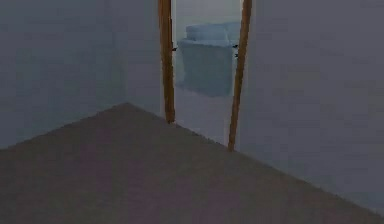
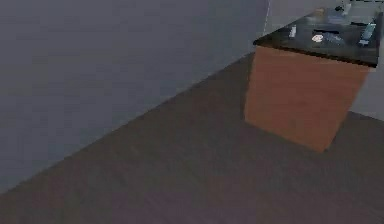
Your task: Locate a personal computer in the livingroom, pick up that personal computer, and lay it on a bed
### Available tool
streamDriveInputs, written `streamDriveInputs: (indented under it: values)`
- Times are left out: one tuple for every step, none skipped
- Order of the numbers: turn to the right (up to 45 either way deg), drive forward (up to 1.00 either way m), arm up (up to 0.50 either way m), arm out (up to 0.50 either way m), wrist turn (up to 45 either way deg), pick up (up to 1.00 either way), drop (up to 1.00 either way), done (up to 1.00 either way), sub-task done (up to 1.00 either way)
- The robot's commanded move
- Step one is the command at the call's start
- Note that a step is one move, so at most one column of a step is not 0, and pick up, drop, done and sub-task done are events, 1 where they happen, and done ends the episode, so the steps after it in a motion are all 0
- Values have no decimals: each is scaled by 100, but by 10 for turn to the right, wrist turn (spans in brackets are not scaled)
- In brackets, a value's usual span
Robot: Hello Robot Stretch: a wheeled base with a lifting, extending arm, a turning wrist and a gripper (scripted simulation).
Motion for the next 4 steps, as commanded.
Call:
streamDriveInputs:
  values:
    - [0, 100, 0, 0, 0, 0, 0, 0, 0]
    - [0, 90, 0, 0, 0, 0, 0, 0, 0]
    - [360, 0, 0, 0, 0, 0, 0, 0, 0]
    - [0, 100, 0, 0, 0, 0, 0, 0, 0]
